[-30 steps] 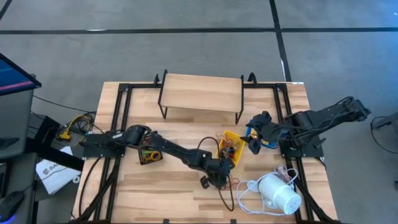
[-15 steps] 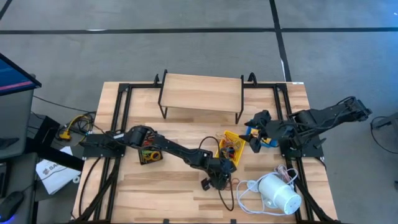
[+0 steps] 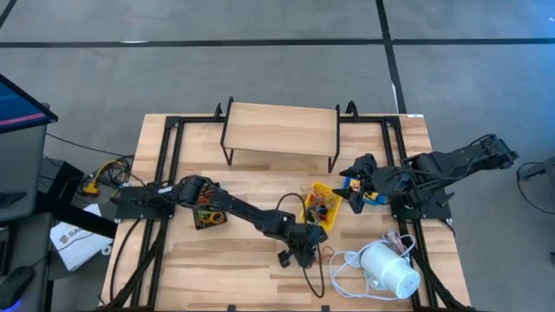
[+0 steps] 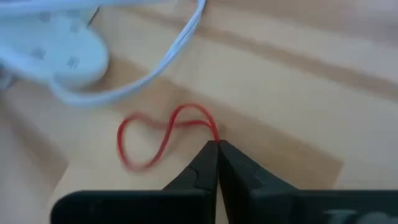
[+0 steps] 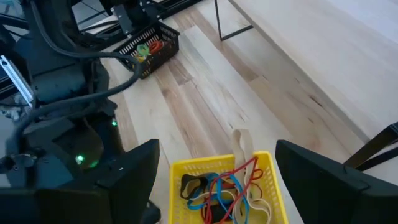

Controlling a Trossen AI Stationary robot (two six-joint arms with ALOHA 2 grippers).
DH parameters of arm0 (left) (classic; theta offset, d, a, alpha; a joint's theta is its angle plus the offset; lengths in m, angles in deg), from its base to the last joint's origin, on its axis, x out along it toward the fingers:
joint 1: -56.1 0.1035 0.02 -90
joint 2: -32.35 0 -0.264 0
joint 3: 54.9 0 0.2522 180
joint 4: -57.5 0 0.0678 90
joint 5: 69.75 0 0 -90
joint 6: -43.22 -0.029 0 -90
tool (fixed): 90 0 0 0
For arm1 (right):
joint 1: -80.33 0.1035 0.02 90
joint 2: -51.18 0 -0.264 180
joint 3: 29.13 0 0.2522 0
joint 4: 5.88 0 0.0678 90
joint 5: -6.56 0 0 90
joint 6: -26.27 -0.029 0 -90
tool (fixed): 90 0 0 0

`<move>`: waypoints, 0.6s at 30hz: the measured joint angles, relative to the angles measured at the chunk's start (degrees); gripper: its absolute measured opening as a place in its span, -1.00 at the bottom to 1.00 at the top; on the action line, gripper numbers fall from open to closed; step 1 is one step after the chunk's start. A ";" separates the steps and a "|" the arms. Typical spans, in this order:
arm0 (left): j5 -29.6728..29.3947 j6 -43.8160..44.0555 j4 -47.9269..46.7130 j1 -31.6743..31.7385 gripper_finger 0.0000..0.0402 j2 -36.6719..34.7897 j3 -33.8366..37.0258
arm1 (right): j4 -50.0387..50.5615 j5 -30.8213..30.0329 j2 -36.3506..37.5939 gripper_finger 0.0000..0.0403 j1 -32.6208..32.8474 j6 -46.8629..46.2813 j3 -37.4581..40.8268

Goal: Pick & Place Office Desk Supplies
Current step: Put the red rubber band into the yellow bin

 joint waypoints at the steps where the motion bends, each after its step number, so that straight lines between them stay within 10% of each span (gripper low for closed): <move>1: -1.27 0.47 -0.67 0.14 -1.00 -0.86 0.17 | -0.07 0.00 0.00 0.58 0.05 0.00 0.00; 18: 10.75 19.30 29.93 7.65 -1.00 -42.67 26.22 | -15.09 -1.55 -1.45 0.58 6.42 10.80 0.00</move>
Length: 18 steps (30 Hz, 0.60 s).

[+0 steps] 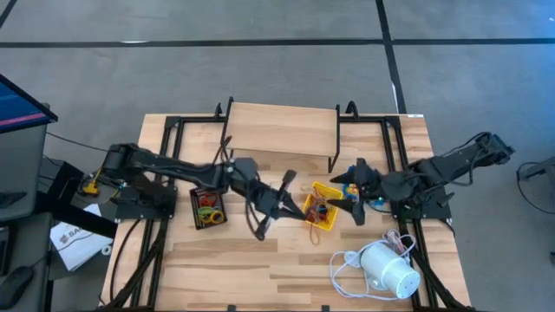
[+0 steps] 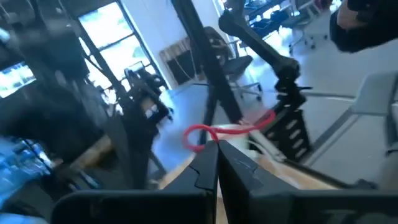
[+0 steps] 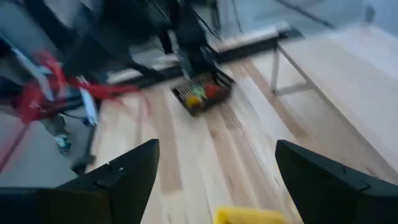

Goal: Pick & Place Office Desk Supplies
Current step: Put the red rubber band into the yellow bin

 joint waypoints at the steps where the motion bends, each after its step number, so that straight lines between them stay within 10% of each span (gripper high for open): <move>1: 0.00 1.16 1.42 0.00 -1.00 -0.47 1.22 | -2.38 0.02 -0.78 0.58 0.20 1.27 0.00; 18: -0.27 5.98 13.34 0.37 -1.00 -0.54 6.34 | -26.11 11.90 -11.33 0.58 0.05 13.07 0.04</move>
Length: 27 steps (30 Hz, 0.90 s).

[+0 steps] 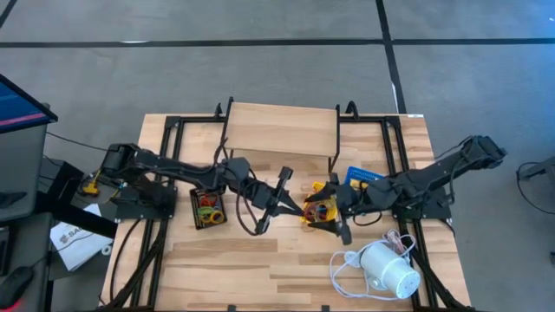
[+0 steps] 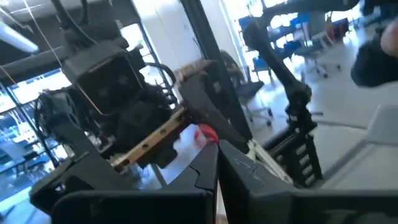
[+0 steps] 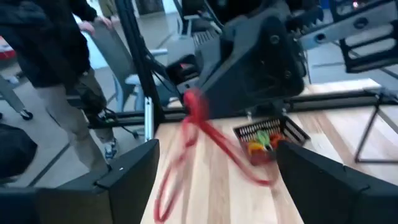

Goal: Pick & Place Office Desk Supplies
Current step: Put the red rubber band into the yellow bin

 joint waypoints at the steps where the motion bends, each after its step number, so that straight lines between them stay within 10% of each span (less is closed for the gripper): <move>1: 0.01 0.56 1.62 0.09 -1.00 0.08 0.50 | -0.77 0.20 -0.01 0.58 0.04 0.29 0.00; 27: 0.00 1.94 11.78 0.37 -1.00 4.22 1.08 | 2.72 3.35 -0.48 0.15 -1.62 0.56 -0.02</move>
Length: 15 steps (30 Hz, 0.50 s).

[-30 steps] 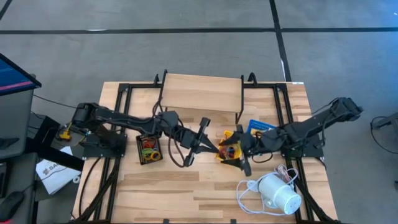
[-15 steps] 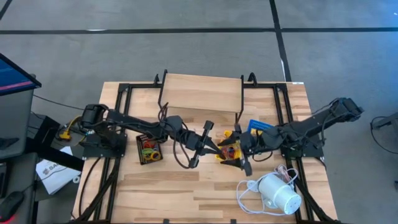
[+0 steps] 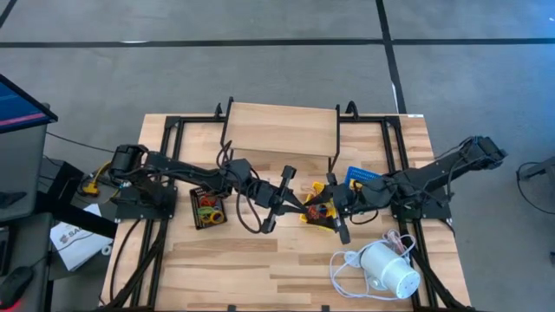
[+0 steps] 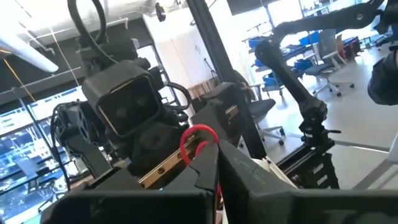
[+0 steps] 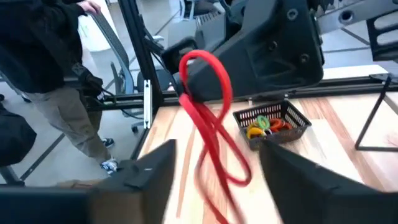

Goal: Pick & Place Office Desk Supplies
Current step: Put the red rubber band into the yellow bin

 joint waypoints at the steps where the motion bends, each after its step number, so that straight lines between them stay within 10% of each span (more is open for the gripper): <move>1: 0.00 0.04 -0.11 0.00 -1.00 0.00 0.00 | 0.40 0.00 0.00 0.04 -0.02 -0.12 0.00; 6: 0.71 -1.00 -0.44 0.01 -0.91 0.00 0.00 | 1.29 -0.16 0.00 -0.85 0.04 0.81 0.00; 15: -5.57 -4.87 -28.07 -1.18 -0.06 -13.27 0.00 | 16.53 -9.54 -1.06 -0.99 -2.75 -7.22 1.16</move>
